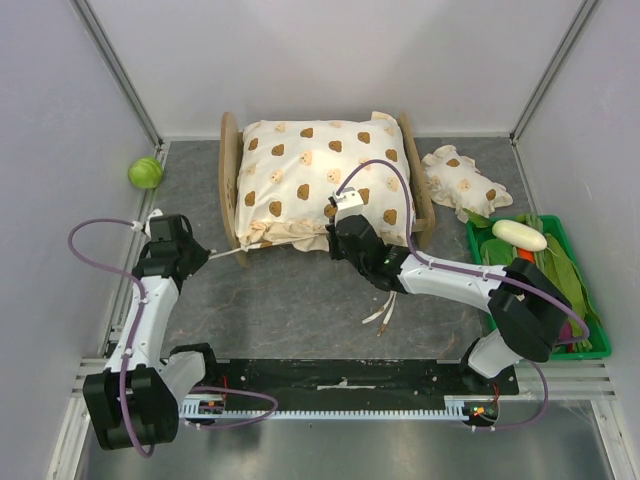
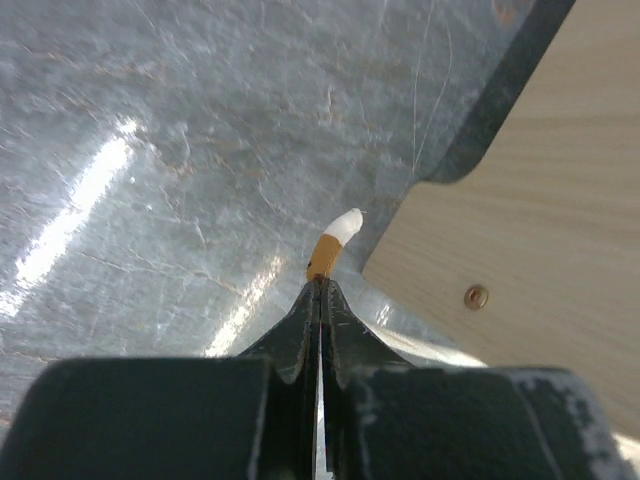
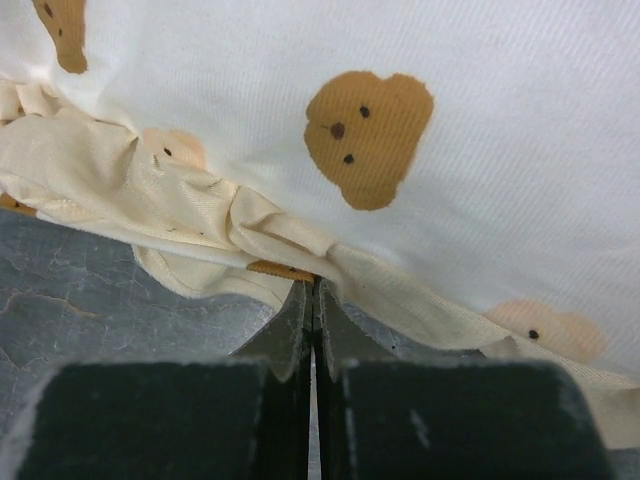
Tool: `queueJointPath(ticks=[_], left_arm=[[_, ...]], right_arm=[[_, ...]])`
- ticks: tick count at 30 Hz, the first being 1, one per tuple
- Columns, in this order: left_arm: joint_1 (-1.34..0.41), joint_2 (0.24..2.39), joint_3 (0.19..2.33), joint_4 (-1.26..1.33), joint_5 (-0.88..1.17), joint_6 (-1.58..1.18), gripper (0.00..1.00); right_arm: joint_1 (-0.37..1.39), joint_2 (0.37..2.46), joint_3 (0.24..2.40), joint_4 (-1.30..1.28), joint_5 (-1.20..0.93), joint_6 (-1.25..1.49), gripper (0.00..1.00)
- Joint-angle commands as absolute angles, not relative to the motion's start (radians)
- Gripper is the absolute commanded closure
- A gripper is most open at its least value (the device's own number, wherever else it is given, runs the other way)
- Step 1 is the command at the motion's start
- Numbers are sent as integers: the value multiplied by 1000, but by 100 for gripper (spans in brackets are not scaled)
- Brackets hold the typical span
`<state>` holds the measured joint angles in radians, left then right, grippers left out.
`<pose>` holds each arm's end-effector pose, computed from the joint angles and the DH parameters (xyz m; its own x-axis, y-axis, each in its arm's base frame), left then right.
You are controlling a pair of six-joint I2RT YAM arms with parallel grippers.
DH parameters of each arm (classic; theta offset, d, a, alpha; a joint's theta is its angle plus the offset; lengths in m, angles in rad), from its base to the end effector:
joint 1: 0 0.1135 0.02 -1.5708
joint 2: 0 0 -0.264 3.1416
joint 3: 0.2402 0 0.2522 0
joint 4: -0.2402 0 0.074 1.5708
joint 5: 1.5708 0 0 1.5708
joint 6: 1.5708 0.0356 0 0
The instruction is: Set up the pet bed
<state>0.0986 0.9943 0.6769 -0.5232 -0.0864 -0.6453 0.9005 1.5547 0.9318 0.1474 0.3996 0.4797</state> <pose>0.1993 0.0228 0.2338 -0.4989 -0.6515 -0.5716 -0.5700 0.7434 -0.3498 0.2250 0.2615 0.2344 -0.4863 0.0710 -0.8709 -0.3185 0.9137 0.2523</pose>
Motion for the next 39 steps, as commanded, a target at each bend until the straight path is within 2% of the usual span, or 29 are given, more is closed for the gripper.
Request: queueJointPath(ticks=[1,6,12,18,22,24,25,27,28,30,31,33,34,37,39], left_arm=[[192,1034,750,-485,-147,-588,98],[202,1112,773,-439,-91,-588,98],[207,1155,772,-425,-118,-584,98],[207,1114,747,-347,99,-560,98],[207,1066,726,-356,163,-558,98],[207,1057,726,-373,182,-558,89],[207,1046,727,-388,195,-558,79],[207,1032,730,-409,206,-558,66],[207,1023,732,-432,203,-554,53],[207,986,745,-468,169,-549,41],[207,974,764,-507,157,-540,22],[207,930,791,-549,114,-526,6],[210,913,825,-595,83,-511,5],[207,845,888,-650,16,-485,4],[209,805,923,-695,3,-465,3]], right_arm=[[876,1519,948,135,476,483,100],[876,1506,939,140,480,497,100],[877,1450,896,158,502,509,100],[884,1466,890,210,313,477,100],[949,1467,868,232,233,453,100],[995,1463,855,242,216,449,100],[1015,1465,853,242,215,452,98],[1067,1473,841,252,193,459,95],[1084,1479,838,253,186,465,89],[1110,1496,836,245,147,483,77],[1111,1496,838,212,147,492,60],[1111,1459,859,158,187,492,46],[1108,1438,868,102,213,468,35],[1089,1342,907,22,267,402,18],[1052,1267,943,-39,348,385,16]])
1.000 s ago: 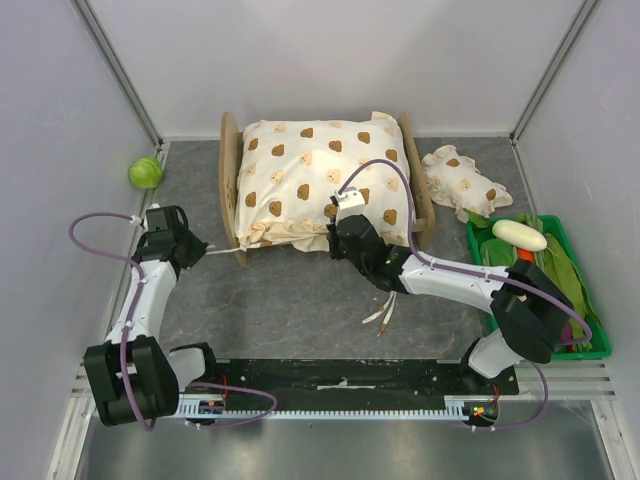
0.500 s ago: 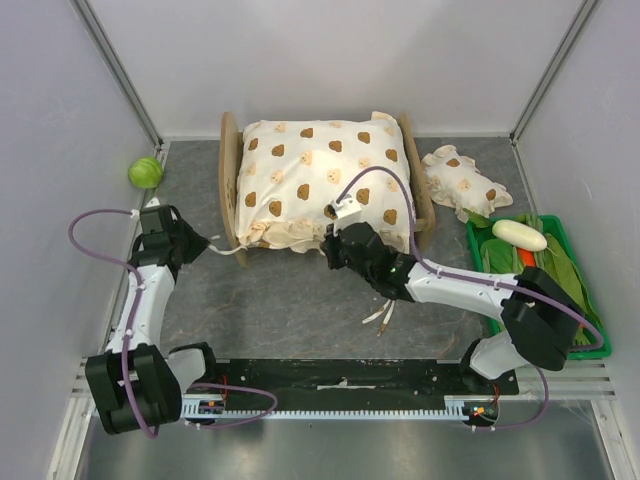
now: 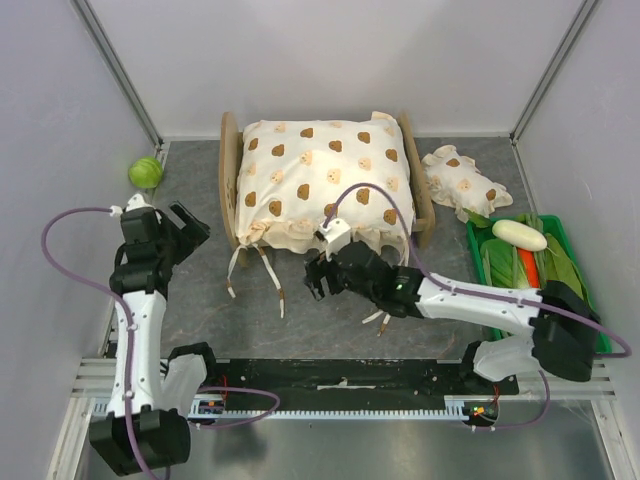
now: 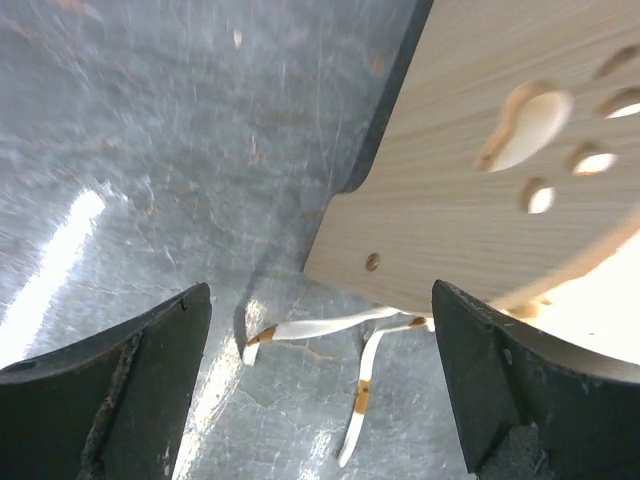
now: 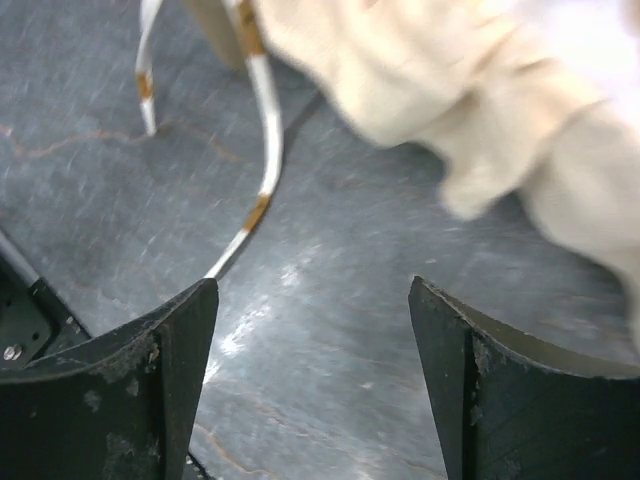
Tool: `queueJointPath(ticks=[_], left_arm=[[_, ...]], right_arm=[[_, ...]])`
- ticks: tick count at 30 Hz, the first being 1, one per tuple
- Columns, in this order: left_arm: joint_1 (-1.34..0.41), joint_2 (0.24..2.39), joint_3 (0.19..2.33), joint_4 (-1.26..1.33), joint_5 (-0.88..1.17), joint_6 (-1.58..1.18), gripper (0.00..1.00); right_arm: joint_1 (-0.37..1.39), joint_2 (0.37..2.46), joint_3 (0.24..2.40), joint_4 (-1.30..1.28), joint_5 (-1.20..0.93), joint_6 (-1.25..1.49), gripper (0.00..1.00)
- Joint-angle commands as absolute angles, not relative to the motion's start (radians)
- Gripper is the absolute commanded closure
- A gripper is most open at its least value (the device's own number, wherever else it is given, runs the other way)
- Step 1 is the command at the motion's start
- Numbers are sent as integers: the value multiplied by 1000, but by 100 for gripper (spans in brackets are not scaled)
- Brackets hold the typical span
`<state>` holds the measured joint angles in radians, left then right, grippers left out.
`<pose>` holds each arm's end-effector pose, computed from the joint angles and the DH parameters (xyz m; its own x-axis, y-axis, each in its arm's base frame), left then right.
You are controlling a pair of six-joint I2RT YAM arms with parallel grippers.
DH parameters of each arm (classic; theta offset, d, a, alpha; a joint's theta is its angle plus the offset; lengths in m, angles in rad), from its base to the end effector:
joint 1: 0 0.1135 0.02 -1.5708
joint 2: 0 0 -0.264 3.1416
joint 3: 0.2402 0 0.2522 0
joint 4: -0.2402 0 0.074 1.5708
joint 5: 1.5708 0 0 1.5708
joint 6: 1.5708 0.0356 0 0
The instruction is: Set up the pet bed
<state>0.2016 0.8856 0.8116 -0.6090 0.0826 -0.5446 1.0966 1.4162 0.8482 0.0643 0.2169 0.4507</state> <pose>0.1834 0.0345 0.2905 -0.4580 -0.6206 -0.6365 -0.4374 0.7807 -0.4464 0.1499 0.2753 0.2407 -0.5394 -0.1192 -0.8336 -0.6086 0.7394 0.2880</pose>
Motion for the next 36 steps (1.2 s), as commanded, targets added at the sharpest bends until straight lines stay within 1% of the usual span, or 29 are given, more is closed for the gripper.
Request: queueJointPath(ticks=[1,2,4,5,6,9,10,11,14,16,19,22,25,26,29,31,32,34,35,36], left_arm=[[207,793,957,-706,3,-457,3],[207,782,974,-722,8,-451,3],[207,749,1012,-730,55,-440,2],[207,736,1022,-730,78,-440,2],[207,718,1038,-720,104,-442,2],[207,709,1064,-678,271,-465,2],[207,709,1069,-672,349,-474,1],[203,709,1074,-658,382,-485,1],[184,689,1098,-632,420,-496,1],[176,672,1123,-634,420,-477,1],[175,657,1140,-632,443,-454,1],[173,624,1129,-620,440,-448,1],[173,588,1106,-608,439,-446,1],[173,580,1101,-600,442,-445,1],[173,583,1089,-586,460,-443,1],[173,597,1080,-580,477,-445,0],[173,600,1078,-577,480,-445,0],[170,614,1077,-572,485,-443,0],[167,618,1077,-572,485,-443,0],[163,623,1072,-563,488,-443,0]], right_arm=[[1033,1241,951,-98,382,376,14],[972,1192,969,-127,409,374,13],[898,1146,994,-198,455,348,8],[826,1111,1006,-221,468,333,6],[795,1100,1021,-273,519,321,2],[643,1103,1098,-365,534,267,2],[596,1129,1138,-389,506,265,2],[489,1147,1158,-411,474,273,2],[320,1210,1195,-453,349,304,2],[269,1267,1209,-456,240,322,2],[201,1336,1223,-457,215,338,2],[170,1390,1221,-453,141,336,9],[164,1420,1201,-442,123,328,15],[164,1425,1197,-440,124,328,19],[164,1448,1166,-420,115,328,25],[164,1462,1149,-410,91,331,27],[164,1468,1141,-403,86,336,32],[164,1483,1126,-390,74,339,34],[164,1489,1123,-385,65,342,41],[164,1494,1120,-382,49,342,43]])
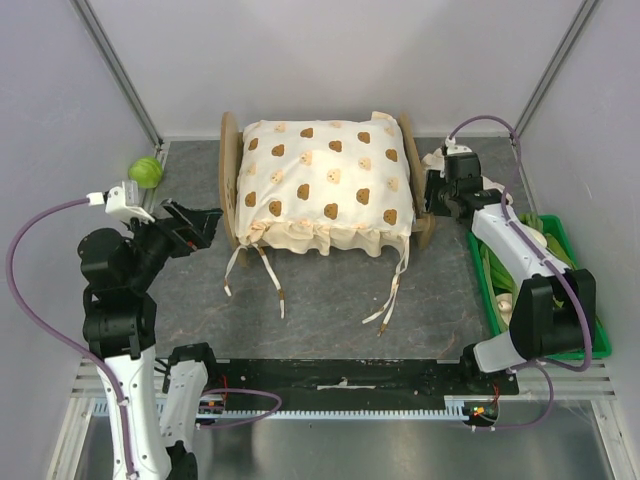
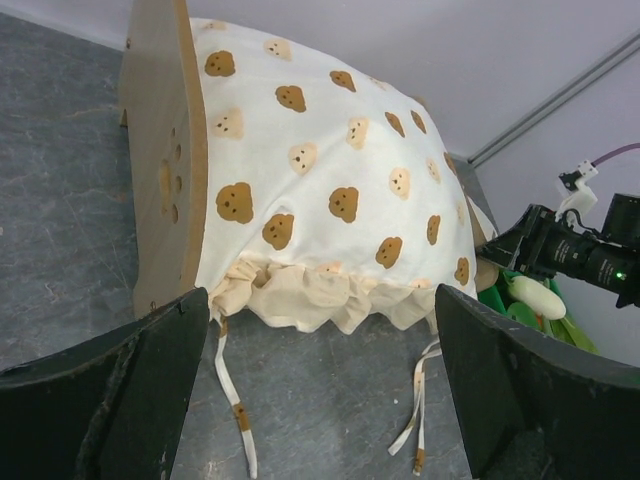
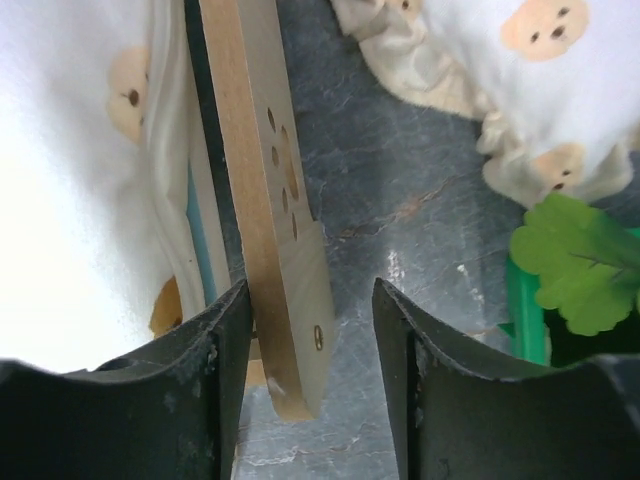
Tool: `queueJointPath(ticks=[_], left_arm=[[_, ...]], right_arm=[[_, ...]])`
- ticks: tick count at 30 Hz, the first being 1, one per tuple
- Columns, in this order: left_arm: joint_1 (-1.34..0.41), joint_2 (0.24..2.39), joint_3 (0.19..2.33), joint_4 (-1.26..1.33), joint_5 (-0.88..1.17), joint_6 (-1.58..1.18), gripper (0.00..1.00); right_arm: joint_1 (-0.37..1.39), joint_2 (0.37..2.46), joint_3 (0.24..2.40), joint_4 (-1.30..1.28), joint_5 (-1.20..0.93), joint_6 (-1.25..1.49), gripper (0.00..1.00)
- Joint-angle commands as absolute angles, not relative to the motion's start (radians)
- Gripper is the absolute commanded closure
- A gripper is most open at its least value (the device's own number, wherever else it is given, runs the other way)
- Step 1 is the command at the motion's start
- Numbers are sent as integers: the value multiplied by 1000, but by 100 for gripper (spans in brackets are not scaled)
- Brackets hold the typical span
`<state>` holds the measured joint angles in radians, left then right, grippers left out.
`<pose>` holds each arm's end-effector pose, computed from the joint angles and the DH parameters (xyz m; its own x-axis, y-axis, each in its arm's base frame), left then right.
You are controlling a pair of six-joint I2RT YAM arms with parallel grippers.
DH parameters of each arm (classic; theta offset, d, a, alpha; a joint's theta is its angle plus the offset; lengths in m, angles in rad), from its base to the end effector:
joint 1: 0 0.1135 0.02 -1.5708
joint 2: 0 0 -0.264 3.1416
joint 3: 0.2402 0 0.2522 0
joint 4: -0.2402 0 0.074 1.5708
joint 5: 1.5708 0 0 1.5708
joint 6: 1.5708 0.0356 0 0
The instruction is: Set up the pet bed
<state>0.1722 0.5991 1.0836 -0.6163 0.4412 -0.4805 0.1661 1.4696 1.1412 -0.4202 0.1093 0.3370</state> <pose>0.0973 0.0015 0.4156 -0.2360 -0.4653 -0.8531 0.1726 0.8439 -0.5080 0.3209 0.0499 0.2795 -0.6618 0.2223 -0.7160 0.1412 0.9749 0.1722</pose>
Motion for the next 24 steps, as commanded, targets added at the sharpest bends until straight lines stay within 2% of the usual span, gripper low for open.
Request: queueJointPath(ticks=[1,2,3,5,6,8,15,18,24], left_arm=[[147,629,1072,-561,482,-445,0],[135,630,1071,-561,471,-446,0],[120,634,1071,-561,436,-448,0],[59,637,1068,-557,388,-456,0],[29,640,1069,-557,329,-454,0],[-92,669,1071,-557,255,-448,0],[-652,868,1123,-534,-205,-440,0],[-796,978,1157,-525,-294,-434,0],[-917,1109,1134,-436,-265,-498,0]], right_arm=[[164,1502,1120,-385,17,344,48],[164,1505,1118,-379,2,341,64],[164,1506,1117,-382,-6,344,75],[166,1502,1103,-379,-86,344,94],[167,1499,1088,-383,-100,342,100],[179,1479,1069,-394,-118,342,100],[302,1326,933,-393,-91,420,100],[389,1248,866,-367,-55,521,100],[509,1131,749,-276,-55,686,100]])
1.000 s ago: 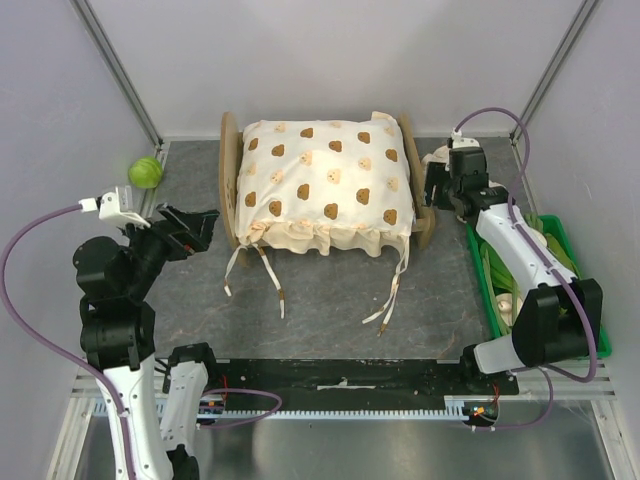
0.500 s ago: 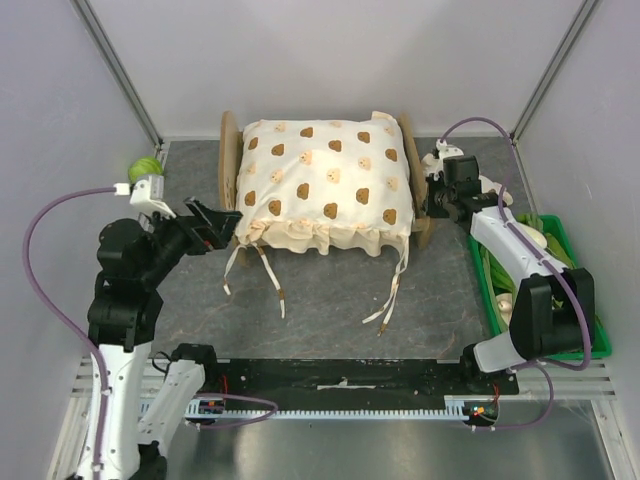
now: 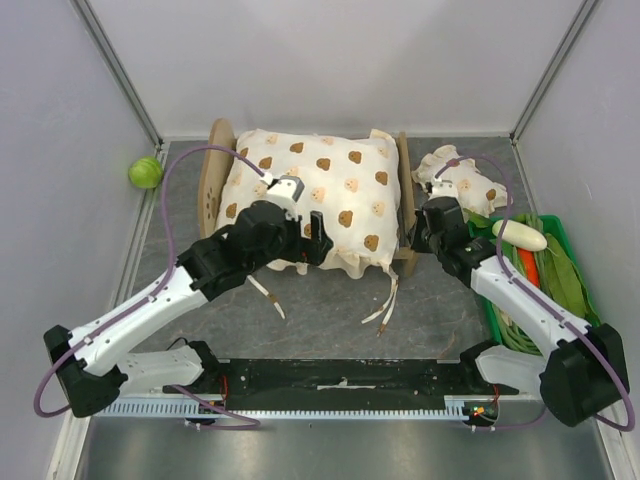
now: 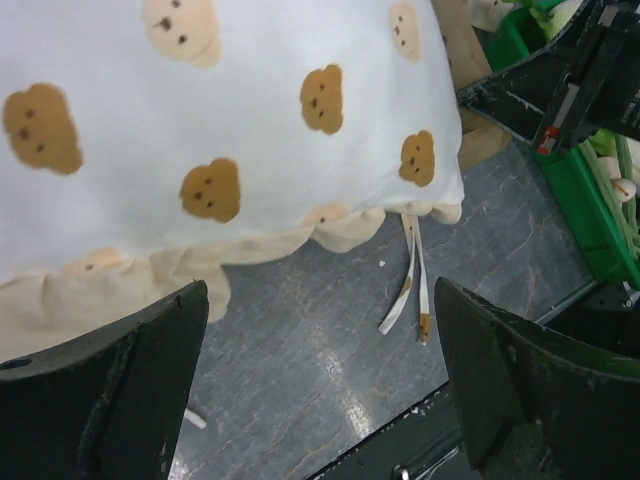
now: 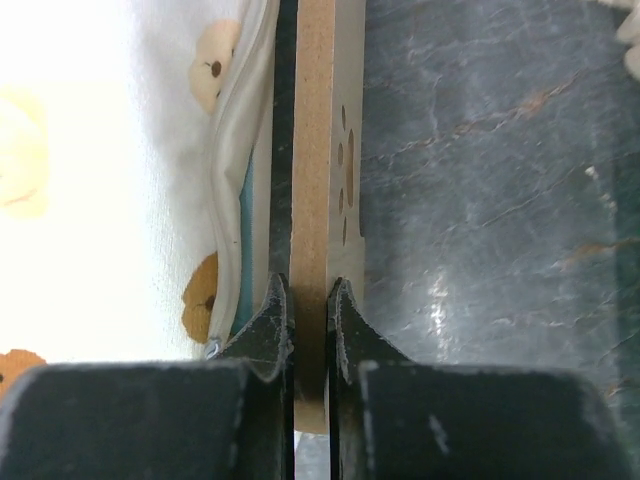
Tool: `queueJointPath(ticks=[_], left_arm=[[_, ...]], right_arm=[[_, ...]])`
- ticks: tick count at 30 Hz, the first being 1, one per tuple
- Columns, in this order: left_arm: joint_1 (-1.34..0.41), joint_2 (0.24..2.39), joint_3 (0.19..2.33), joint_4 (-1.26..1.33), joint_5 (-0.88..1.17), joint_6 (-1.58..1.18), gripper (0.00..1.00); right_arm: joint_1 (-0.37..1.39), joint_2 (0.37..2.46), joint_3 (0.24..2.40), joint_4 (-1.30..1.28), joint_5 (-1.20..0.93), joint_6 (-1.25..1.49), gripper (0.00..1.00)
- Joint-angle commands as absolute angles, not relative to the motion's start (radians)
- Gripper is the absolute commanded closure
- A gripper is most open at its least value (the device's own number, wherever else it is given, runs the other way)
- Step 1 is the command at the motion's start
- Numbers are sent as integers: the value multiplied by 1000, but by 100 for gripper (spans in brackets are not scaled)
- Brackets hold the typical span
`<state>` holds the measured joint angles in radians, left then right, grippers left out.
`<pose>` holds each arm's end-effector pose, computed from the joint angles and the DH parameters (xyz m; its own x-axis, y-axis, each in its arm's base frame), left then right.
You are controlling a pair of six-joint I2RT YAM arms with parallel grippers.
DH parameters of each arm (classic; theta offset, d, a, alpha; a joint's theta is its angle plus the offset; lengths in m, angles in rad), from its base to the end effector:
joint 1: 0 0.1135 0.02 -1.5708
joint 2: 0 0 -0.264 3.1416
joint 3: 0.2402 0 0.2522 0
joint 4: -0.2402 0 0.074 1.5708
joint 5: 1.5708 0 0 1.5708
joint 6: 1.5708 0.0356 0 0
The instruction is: Set up the pet bed
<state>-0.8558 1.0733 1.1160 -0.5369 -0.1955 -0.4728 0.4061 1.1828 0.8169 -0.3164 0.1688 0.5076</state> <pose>0.1574 -0.1707 0.3642 -0.5631 -0.0328 -0.8257 0.4180 0.8506 -0.3189 0.2366 0.0952 0.2575 -0.6373 0.2476 -0.7298 0.0460 0.9575 0.2847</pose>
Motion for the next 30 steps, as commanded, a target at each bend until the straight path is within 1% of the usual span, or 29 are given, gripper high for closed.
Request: queueJointPath(ticks=[1,5,8,10,14,18,21,22,24,25,30], left_arm=[[-929,1123,1126,-433,-265,-520,1],[-948,1175,1079,-400,-236,-642,0],[-966,1207,1028,-325,-189,-725,0],[-1000,1232,1029,-339,-198,-758,0],[-1042,1252,1025,-370,-239,-804,0],[-1052,1258,1020,-370,-261,-821,1],[-1051,1276,1022,-365,-308,-821,6],[-1051,1284,1028,-362,-317,-810,10],[-1051,1311,1040,-371,-360,-793,12],[-1051,1324,1054,-374,-370,-787,15],[-1051,1385,1078,-399,-393,-802,17]], right_arm=[[518,1126,744,-275,-55,692,100],[554,1111,713,-250,-35,765,100],[578,1082,664,-177,20,834,100],[589,1072,644,-138,40,893,100],[598,1101,655,-92,104,923,100],[604,1152,680,-64,95,925,100],[612,1172,693,-55,78,914,100],[615,1173,693,-45,69,907,100],[615,1173,692,-37,40,888,100],[615,1170,692,-32,32,882,97],[615,1146,698,-48,23,836,94]])
